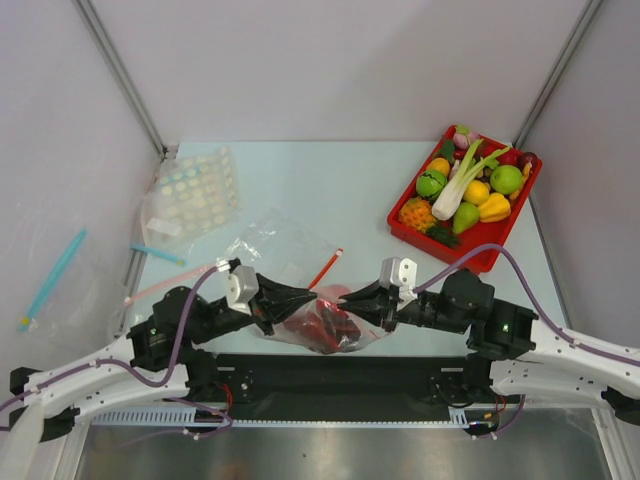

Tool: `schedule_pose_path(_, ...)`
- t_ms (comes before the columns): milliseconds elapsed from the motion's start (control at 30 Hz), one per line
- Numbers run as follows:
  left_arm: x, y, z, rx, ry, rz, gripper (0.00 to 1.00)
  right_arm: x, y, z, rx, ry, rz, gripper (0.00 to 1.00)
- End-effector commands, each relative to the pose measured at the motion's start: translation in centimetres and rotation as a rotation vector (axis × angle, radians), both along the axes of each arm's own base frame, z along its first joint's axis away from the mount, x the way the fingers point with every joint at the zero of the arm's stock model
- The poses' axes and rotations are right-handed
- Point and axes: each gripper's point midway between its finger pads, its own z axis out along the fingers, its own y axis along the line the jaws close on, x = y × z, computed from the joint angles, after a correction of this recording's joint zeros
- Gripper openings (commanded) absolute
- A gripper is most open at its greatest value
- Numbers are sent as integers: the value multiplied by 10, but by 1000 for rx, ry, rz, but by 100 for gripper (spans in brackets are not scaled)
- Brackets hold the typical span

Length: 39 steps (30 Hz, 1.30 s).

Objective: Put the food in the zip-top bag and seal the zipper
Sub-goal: Zip the zipper food storage bag at the center of the board.

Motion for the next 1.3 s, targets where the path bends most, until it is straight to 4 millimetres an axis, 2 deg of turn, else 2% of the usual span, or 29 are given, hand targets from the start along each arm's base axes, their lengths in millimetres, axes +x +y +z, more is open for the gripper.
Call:
schedule_pose_path(0,28,36,47,-205,-18,218,0,2,-5,20,40,-9,-17,0)
schedule_pose_path(133,42,59,47,-244,14,340,0,5,-5,21,32,0,-34,0)
schedule_pose_path(267,61,85,39,-274,72,506,0,6,-3,18,20,6,-39,0)
schedule_pose_path(533,71,121,36,-348,120,643,0,8,-4,18,13,13,-50,0)
schedule_pose_path(700,71,129,36,-380,128,663,0,9,-4,19,12,18,-57,0)
schedule_pose_path(800,58,110,44,-363,63,540,2,9,-1,16,0,22,-57,0)
schedule_pose_path(833,51,93,44,-330,36,463,17,10,-1,16,-2,23,-59,0)
schedule_pose_path(867,47,87,49,-317,15,429,28,10,-1,16,-2,23,-57,0)
schedule_pose_path(900,45,81,48,-293,6,405,47,10,-1,15,-3,23,-59,0)
schedule_pose_path(933,40,67,48,-260,-7,348,56,10,-1,15,-3,23,-59,0)
schedule_pose_path(967,38,61,47,-241,-15,323,63,10,-1,15,-1,24,-60,0)
schedule_pose_path(1000,36,55,45,-221,-16,302,75,10,-1,15,-1,24,-60,0)
schedule_pose_path(1100,27,38,42,-170,-32,219,87,11,-1,15,-1,24,-62,0)
schedule_pose_path(1200,18,24,39,-134,-48,142,92,10,-2,17,3,23,-59,0)
schedule_pose_path(1267,20,16,33,-96,-46,133,93,9,-2,17,3,21,-53,0)
